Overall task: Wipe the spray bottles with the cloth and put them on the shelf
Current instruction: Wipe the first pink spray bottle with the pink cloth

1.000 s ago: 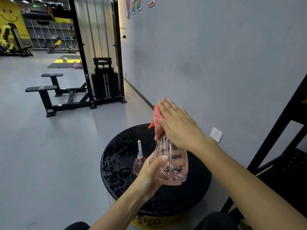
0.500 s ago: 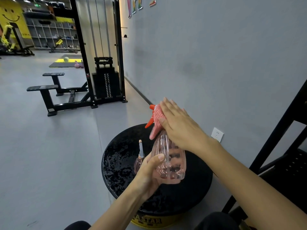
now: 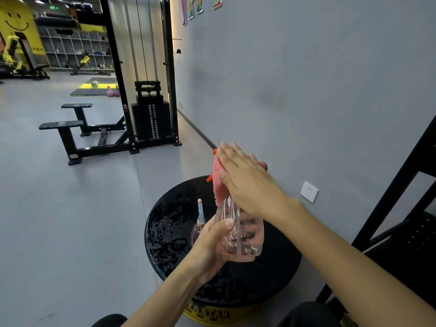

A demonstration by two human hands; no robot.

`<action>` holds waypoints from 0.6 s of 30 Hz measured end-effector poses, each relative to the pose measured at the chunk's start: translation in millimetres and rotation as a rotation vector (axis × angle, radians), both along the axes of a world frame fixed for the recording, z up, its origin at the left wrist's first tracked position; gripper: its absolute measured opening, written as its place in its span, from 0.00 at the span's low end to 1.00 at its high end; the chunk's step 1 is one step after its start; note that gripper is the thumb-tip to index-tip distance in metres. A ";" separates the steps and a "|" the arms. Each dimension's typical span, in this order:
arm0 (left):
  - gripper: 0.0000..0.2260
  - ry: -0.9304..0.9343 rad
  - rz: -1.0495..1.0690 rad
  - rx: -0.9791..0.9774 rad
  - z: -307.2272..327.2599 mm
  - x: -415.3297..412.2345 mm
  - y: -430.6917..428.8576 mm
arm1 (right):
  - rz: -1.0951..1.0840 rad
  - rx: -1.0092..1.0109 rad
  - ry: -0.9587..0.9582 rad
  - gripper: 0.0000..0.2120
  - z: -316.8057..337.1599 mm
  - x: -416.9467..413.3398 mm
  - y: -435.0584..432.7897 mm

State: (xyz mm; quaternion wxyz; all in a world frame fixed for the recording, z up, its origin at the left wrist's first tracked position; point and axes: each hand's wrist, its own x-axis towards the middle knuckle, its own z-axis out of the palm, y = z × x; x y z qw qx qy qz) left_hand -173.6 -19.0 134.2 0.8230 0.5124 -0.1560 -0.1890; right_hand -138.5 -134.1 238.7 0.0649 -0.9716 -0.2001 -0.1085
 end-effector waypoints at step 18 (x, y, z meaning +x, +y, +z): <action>0.37 0.012 0.008 0.004 -2.1 0.7 3.4 | 0.010 -0.020 0.050 0.26 5.5 5.5 4.7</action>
